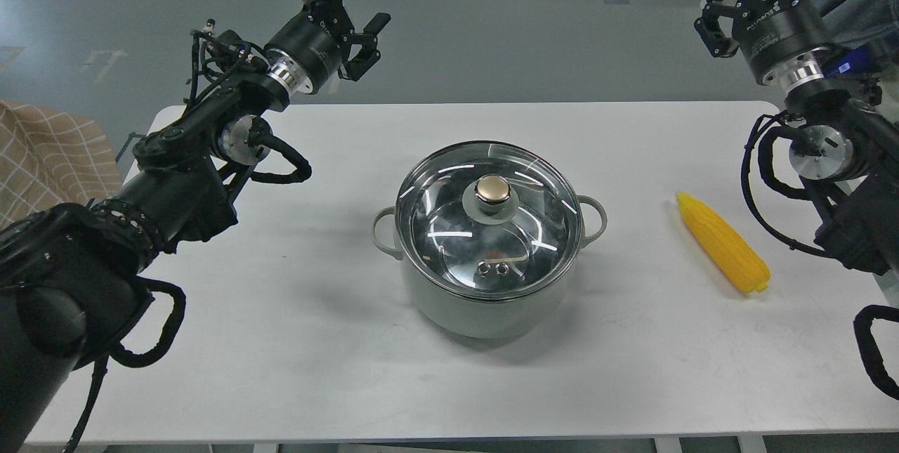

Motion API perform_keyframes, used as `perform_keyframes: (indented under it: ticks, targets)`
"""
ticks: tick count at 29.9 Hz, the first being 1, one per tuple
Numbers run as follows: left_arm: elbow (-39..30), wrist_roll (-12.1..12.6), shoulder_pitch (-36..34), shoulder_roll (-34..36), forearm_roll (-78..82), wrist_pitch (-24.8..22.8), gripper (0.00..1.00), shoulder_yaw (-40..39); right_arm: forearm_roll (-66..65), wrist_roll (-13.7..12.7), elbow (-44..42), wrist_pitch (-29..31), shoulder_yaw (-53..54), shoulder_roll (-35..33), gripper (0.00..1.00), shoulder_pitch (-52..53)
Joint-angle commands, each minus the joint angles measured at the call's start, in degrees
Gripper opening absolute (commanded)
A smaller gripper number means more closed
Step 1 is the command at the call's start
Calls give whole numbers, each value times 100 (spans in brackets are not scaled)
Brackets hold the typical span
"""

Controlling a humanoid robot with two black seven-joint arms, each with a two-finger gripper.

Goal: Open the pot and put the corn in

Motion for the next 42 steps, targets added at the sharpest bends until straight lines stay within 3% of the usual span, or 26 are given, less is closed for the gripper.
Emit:
perform_keyframes:
  ticks: [1, 17, 42]
  targets:
    - [-62, -15, 18, 12, -96, 0, 98, -70, 10, 0, 3, 3, -1, 75, 100, -58]
    - [-133, -24, 27, 372, -149, 0, 98, -114, -17, 0, -120, 64, -27, 127, 100, -59]
    - [-458, -112, 44, 293, -167, 0, 98, -220, 1, 0, -200, 254, -45, 330, 100, -24]
